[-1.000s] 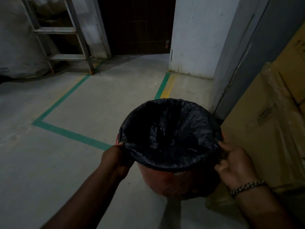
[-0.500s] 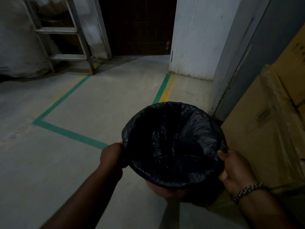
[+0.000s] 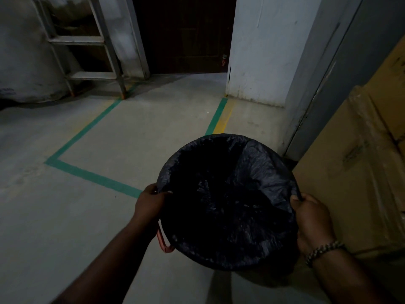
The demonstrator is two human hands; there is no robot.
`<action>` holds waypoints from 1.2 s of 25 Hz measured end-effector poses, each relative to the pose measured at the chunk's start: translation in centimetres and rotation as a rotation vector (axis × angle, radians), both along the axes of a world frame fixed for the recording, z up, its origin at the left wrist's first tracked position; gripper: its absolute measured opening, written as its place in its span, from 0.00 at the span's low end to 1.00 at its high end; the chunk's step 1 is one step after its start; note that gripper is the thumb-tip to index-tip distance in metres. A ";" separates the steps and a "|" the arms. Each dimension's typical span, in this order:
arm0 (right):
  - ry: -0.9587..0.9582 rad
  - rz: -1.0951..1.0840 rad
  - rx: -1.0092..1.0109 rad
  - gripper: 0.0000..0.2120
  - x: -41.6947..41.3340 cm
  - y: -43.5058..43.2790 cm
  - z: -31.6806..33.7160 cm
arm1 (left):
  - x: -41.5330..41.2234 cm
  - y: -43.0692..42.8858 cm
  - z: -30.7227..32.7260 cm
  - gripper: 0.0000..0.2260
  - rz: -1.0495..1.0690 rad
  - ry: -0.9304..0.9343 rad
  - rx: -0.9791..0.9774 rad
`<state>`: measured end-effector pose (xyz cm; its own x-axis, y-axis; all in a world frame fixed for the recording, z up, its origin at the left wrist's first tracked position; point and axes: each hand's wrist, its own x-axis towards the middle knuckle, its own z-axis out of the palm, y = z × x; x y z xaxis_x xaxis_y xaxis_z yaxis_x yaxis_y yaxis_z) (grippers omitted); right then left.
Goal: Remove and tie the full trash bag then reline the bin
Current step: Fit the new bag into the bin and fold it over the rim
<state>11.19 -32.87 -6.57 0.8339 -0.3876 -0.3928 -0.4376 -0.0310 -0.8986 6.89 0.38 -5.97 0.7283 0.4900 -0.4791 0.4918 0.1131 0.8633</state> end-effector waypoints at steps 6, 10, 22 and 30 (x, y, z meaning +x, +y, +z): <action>0.007 -0.043 0.042 0.10 0.1 0.0 0.2 | 0.5 0.0 -0.2 0.16 0.014 -0.007 0.016; 0.026 -0.052 0.034 0.12 0.2 0.4 0.3 | 0.3 1.4 -0.4 0.33 -0.019 0.131 0.052; 0.193 0.059 0.040 0.45 0.3 -0.2 -4.6 | -0.4 3.0 0.3 0.30 -0.069 0.211 0.297; 0.227 0.204 -0.152 0.32 -0.7 -0.5 -1.7 | -0.5 2.6 0.3 0.28 -0.148 0.237 0.386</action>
